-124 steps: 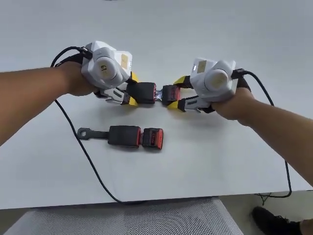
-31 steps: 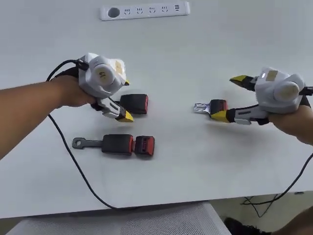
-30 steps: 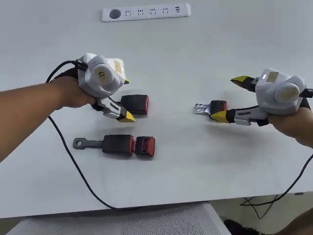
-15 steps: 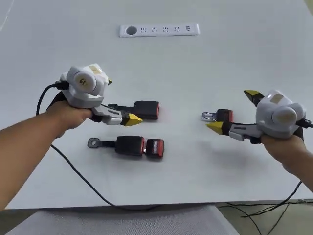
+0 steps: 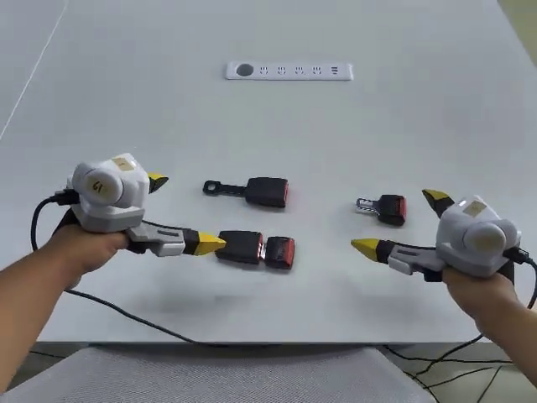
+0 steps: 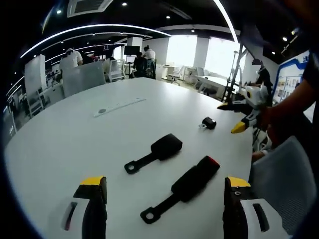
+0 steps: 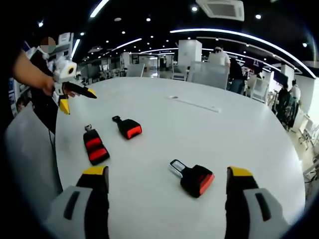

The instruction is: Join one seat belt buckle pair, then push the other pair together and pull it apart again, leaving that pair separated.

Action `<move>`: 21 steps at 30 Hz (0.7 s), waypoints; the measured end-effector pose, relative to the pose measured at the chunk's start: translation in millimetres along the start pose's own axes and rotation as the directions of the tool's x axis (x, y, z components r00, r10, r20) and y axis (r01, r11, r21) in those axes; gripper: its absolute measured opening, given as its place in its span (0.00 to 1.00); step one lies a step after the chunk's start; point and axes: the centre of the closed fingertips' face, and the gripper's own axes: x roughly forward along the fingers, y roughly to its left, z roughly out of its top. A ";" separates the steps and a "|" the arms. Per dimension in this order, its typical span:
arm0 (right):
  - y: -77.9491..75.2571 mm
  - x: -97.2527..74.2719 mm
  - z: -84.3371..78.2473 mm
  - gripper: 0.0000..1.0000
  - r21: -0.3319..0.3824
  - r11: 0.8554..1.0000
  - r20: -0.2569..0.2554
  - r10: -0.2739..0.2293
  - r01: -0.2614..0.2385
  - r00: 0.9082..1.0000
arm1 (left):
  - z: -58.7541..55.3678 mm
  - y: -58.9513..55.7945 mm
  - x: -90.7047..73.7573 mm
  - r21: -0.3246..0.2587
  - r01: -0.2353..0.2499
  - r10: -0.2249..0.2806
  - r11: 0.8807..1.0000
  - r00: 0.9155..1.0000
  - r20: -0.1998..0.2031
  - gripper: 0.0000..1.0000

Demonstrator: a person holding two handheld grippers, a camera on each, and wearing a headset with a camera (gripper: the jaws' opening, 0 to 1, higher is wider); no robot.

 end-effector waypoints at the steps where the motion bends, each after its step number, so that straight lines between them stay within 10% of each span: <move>1: 0.2 -0.3 -0.7 0.99 0.000 1.000 0.000 0.000 0.000 1.000 | -0.9 -0.6 -3.6 -0.002 0.000 0.000 1.000 1.000 0.007 1.00; 21: 42.9 -38.0 -14.1 1.00 0.032 0.999 0.038 -0.009 0.008 0.999 | -41.0 -24.3 -62.5 -0.025 0.032 -0.030 0.999 0.999 0.045 1.00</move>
